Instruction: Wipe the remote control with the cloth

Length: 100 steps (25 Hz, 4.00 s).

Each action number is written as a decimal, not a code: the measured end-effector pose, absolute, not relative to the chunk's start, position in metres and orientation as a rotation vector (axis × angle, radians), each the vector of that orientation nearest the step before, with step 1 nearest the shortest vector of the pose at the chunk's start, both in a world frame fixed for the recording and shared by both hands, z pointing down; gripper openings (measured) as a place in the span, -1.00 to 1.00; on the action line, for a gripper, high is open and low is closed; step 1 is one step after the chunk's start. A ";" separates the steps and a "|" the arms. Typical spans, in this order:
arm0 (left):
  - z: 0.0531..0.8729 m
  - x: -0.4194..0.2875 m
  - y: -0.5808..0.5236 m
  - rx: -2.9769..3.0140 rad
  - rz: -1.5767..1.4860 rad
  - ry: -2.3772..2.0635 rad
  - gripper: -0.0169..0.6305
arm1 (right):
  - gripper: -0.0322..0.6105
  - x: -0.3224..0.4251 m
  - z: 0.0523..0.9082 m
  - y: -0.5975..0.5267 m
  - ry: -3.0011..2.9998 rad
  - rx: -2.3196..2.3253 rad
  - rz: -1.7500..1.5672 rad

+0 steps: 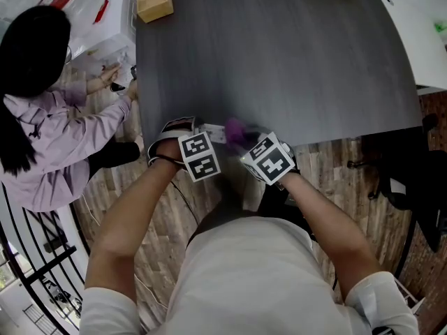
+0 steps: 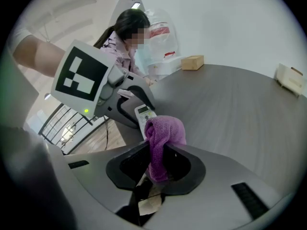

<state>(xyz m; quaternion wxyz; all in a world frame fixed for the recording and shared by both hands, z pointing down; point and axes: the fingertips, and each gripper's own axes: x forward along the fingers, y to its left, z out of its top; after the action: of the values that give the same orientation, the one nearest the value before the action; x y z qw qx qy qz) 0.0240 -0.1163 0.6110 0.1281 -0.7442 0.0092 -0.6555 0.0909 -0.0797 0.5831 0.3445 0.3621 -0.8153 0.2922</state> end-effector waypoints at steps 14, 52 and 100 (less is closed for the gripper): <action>0.595 0.037 -0.121 -2.860 -1.904 0.307 -0.46 | -0.63 0.106 0.560 -0.050 -2.228 0.957 0.899; 0.609 0.014 -0.147 -3.663 -1.111 1.728 -0.62 | -0.63 0.075 0.591 -0.115 -1.998 0.623 0.464; 0.378 -0.048 0.095 -3.606 0.532 1.668 -0.66 | -0.62 0.301 0.417 0.083 -2.268 1.671 0.652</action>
<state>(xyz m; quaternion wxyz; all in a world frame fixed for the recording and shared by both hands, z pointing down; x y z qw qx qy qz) -0.0476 0.0954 0.3782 -0.4203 -0.8162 0.3776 0.1205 0.3007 0.0826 0.4168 0.1247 0.5733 -0.7783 0.2236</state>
